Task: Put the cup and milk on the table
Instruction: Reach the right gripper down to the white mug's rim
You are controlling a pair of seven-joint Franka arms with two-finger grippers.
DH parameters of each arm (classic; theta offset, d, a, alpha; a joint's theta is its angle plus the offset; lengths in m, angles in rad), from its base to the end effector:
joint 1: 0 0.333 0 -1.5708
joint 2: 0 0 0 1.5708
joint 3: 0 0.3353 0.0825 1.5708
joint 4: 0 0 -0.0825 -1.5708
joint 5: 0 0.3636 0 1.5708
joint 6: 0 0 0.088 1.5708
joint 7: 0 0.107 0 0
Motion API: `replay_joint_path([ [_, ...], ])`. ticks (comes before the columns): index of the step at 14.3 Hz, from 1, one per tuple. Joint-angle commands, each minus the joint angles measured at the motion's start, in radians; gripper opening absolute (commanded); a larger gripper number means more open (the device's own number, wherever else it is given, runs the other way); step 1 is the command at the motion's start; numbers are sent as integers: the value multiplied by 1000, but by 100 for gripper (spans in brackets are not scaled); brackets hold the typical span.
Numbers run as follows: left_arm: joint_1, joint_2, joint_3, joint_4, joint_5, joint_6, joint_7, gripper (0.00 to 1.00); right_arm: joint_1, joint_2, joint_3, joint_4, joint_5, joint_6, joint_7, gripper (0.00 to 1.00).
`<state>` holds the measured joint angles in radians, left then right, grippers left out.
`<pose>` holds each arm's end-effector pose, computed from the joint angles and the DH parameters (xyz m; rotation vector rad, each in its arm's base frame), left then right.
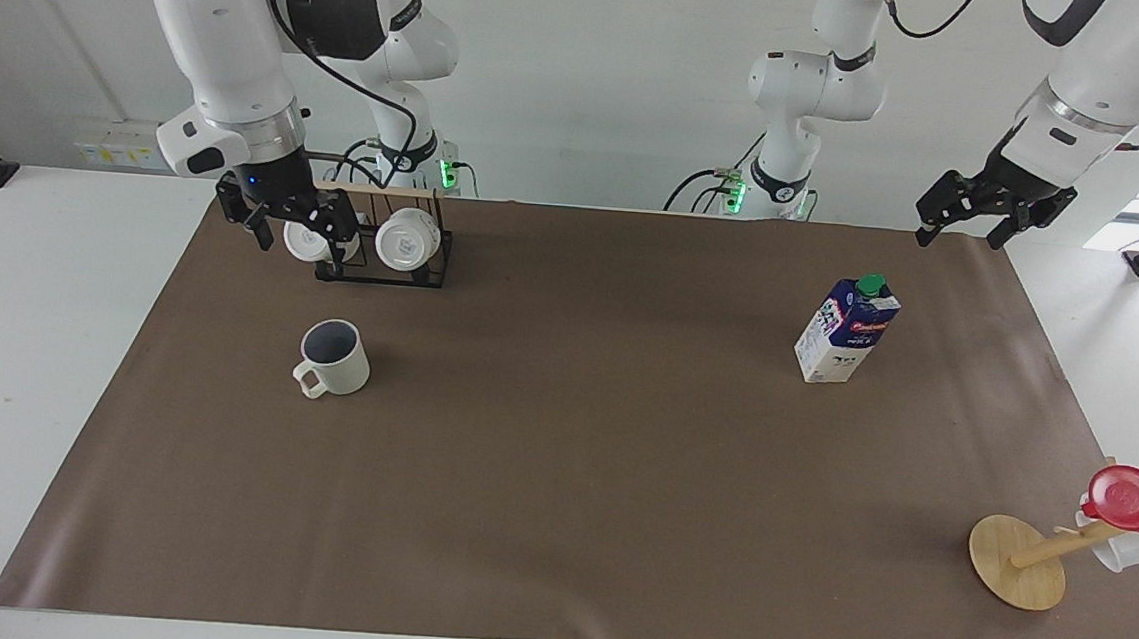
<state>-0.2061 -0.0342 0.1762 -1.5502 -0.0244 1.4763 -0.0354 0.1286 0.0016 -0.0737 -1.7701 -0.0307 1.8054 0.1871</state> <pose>0.5131 -0.0162 0.6626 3.1119 0.0054 -0.0641 0.5467 0.0275 0.5725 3.1091 -0.1955 0.0578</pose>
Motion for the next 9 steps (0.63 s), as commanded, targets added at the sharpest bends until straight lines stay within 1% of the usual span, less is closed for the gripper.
replay_joint_path([
  [1, -12, -12, 9, -2, 11, -11, -8, 100, -4, 47, 2, -54, 2, 72, 6, 100],
  [3, -12, -10, 9, -2, 11, -11, -8, 100, -4, 80, 2, -86, 2, 136, 11, 100],
  [6, -12, -10, 9, -2, 11, -11, -8, 100, -4, 87, 2, -144, 2, 225, 23, 100],
  [8, -12, -10, 9, -2, 11, -11, -8, 100, -3, 127, 3, -152, 2, 241, 32, 100],
  [9, -12, -10, 9, -2, 11, -11, -8, 100, 2, 155, 3, -154, 6, 271, 34, 100],
])
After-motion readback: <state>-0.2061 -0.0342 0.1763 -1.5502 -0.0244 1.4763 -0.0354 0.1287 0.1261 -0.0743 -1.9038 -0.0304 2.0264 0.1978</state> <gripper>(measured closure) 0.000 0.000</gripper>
